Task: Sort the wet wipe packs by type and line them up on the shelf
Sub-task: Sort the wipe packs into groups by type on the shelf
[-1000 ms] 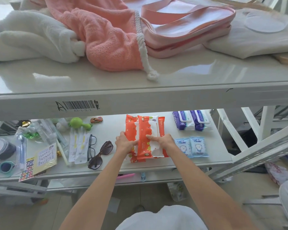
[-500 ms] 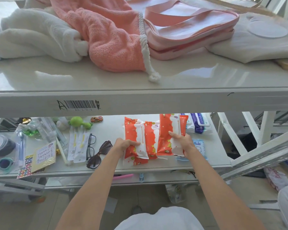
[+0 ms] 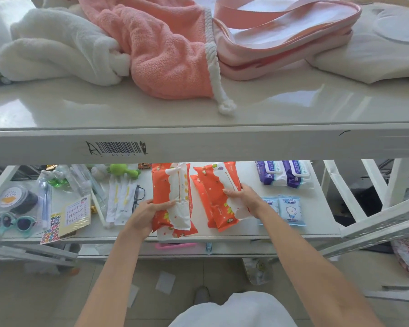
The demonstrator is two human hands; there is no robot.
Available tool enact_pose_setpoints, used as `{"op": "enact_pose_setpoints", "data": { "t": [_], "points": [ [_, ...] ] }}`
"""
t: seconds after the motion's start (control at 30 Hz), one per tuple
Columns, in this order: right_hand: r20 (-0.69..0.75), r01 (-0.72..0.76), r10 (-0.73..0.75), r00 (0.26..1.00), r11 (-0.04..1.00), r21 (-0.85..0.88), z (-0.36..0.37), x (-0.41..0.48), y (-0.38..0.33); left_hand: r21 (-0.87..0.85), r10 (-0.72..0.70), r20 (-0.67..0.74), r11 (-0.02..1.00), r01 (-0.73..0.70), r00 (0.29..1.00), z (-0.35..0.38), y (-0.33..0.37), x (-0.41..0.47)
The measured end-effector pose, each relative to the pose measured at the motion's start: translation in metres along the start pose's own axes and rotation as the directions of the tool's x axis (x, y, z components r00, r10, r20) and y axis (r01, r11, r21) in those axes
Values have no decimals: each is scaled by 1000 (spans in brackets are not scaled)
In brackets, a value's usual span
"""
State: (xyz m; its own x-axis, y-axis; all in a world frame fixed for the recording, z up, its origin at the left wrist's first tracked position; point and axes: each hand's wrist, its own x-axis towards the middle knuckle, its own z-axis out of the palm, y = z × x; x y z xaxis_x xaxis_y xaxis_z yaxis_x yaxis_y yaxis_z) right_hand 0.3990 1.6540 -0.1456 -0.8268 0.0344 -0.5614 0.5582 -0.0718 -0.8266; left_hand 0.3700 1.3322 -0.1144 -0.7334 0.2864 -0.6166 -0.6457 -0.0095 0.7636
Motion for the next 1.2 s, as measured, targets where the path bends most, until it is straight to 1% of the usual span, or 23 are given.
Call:
{"op": "enact_pose_setpoints", "data": {
  "t": [0.07, 0.13, 0.23, 0.3, 0.37, 0.43, 0.5, 0.53, 0.57, 0.6, 0.63, 0.67, 0.7, 0.73, 0.77, 0.8, 0.83, 0.87, 0.93, 1.03, 1.1, 1.13, 1.2],
  "points": [
    [80, -13, 17, 997, 999, -46, 21, 2, -2, -34, 17, -8, 999, -17, 1000, 2, 1, -6],
    [97, -18, 28, 995, 994, -111, 39, 5, -2, -66, 24, -31, 998, -26, 999, 4, -2, -9],
    [47, 36, -27, 999, 981, -189, 39, 2, -4, -131, 33, -45, 991, -39, 998, 6, -6, -14],
    [-14, 48, -51, 999, 984, -172, 22, -1, -3, -159, 45, -44, 986, -51, 998, 6, -9, -16],
    [-90, 55, -66, 994, 992, -117, 2, -2, 0, -167, 50, -54, 984, -58, 997, 8, -13, -14],
    [-151, 35, -51, 987, 994, -106, -12, 1, 5, -166, 50, -63, 984, -60, 997, 11, -18, -12],
    [-150, -26, -2, 989, 983, -180, -15, 4, 9, -161, 54, -62, 985, -63, 997, 15, -22, -12],
    [-133, -51, 17, 991, 965, -258, -13, 6, 10, -157, 58, -62, 985, -67, 996, 18, -23, -12],
    [-130, -62, 13, 991, 923, -380, -11, 9, 10, -153, 63, -61, 986, -71, 996, 20, -24, -12],
    [-157, -71, -16, 988, 842, -536, -9, 13, 9, -150, 68, -63, 986, -76, 996, 22, -25, -12],
    [-219, -98, -71, 973, 732, -674, -6, 15, 6, -151, 71, -66, 985, -80, 995, 24, -25, -12],
    [-285, -119, -150, 947, 660, -742, -1, 14, 4, -156, 74, -74, 984, -85, 995, 24, -26, -11],
    [-319, -118, -219, 922, 626, -771, 3, 14, 3, -167, 77, -81, 982, -90, 994, 24, -27, -11],
    [-325, -110, -267, 907, 595, -796, 9, 11, 3, -182, 81, -86, 979, -95, 993, 23, -28, -12],
    [-306, -104, -298, 904, 542, -834, 15, 9, 5, -197, 84, -88, 975, -100, 993, 23, -28, -12],
    [-292, -117, -311, 904, 479, -870, 20, 6, 7, -210, 87, -88, 972, -103, 992, 23, -29, -13],
    [-296, -134, -318, 901, 445, -885, 22, 5, 9, -218, 89, -88, 970, -107, 992, 23, -29, -14],
    [-310, -148, -313, 898, 448, -882, 23, 5, 9, -225, 91, -92, 968, -110, 992, 22, -29, -16],
    [-325, -149, -275, 905, 509, -848, 19, 7, 6, -246, 88, -101, 963, -111, 991, 22, -29, -18],
    [-250, -51, -194, 948, 687, -725, 9, 7, 4, -273, 87, -107, 955, -113, 990, 21, -31, -18],
    [-206, 0, -164, 965, 781, -624, -2, 3, 4, -288, 83, -110, 951, -112, 990, 22, -34, -18],
    [-209, 17, -160, 965, 829, -559, -11, 1, 4, -290, 80, -110, 951, -109, 991, 22, -36, -17],
    [-263, 28, -160, 952, 896, -442, -29, 0, 3, -290, 79, -105, 951, -106, 991, 23, -39, -15]
  ]
}}
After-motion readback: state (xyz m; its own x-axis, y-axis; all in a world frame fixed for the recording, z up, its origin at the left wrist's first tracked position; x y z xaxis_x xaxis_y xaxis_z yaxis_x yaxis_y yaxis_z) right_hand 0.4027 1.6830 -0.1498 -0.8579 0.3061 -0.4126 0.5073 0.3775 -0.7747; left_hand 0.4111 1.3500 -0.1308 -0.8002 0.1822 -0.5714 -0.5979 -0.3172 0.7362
